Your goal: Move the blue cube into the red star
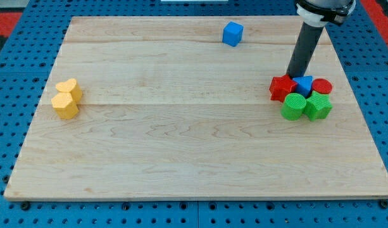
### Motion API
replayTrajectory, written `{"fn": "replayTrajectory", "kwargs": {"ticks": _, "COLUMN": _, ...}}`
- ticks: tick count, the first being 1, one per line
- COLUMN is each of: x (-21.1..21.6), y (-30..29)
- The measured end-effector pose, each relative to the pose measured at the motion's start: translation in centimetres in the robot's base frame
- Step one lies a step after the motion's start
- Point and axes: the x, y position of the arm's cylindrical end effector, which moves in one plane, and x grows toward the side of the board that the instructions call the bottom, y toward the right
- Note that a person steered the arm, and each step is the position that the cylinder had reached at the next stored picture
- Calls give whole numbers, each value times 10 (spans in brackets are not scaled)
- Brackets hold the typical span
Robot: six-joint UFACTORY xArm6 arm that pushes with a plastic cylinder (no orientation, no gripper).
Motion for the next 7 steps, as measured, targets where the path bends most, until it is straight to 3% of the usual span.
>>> {"fn": "replayTrajectory", "kwargs": {"ticks": 1, "x": 0, "y": 1}}
{"fn": "replayTrajectory", "kwargs": {"ticks": 2, "x": -28, "y": -4}}
{"fn": "replayTrajectory", "kwargs": {"ticks": 4, "x": -41, "y": -114}}
{"fn": "replayTrajectory", "kwargs": {"ticks": 5, "x": -75, "y": -180}}
{"fn": "replayTrajectory", "kwargs": {"ticks": 6, "x": -139, "y": -191}}
{"fn": "replayTrajectory", "kwargs": {"ticks": 7, "x": -176, "y": -156}}
